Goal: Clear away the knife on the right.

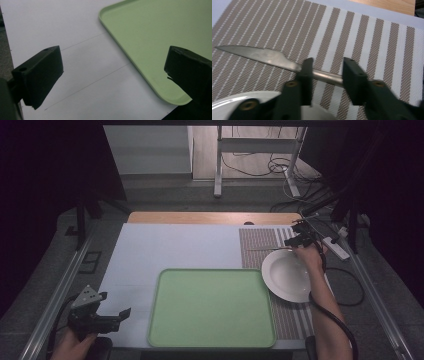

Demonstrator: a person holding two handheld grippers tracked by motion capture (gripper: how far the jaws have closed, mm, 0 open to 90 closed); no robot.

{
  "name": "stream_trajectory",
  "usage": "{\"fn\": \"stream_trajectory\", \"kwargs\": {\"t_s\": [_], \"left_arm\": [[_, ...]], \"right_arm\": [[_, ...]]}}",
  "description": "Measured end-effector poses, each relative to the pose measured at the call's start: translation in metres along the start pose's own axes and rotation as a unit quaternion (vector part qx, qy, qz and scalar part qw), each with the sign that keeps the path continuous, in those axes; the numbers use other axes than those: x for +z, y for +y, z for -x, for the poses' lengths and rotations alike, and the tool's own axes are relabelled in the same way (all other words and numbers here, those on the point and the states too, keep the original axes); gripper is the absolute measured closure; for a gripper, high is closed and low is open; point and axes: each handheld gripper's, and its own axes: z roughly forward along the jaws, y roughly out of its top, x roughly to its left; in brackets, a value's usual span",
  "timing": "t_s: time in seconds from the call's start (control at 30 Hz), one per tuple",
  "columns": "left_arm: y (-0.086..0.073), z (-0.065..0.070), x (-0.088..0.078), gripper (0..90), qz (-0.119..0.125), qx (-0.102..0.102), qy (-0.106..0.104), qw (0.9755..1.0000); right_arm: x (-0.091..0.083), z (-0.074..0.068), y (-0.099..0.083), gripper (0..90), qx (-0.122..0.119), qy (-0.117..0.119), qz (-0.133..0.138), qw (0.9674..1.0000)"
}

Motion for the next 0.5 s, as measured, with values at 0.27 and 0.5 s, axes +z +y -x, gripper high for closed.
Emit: {"fn": "stream_trajectory", "kwargs": {"t_s": [0.27, 0.5], "left_arm": [[0.0, 0.0, 0.0, 2.3, 0.001, -0.001, -0.001, 1.0], [-0.001, -0.001, -0.001, 2.3, 0.003, -0.004, -0.002, 1.0]], "right_arm": [[0.019, 0.015, 0.003, 90.0, -0.013, -0.015, -0.028, 0.9994], [0.025, 0.025, -0.003, 90.0, -0.014, -0.043, -0.048, 0.9978]]}}
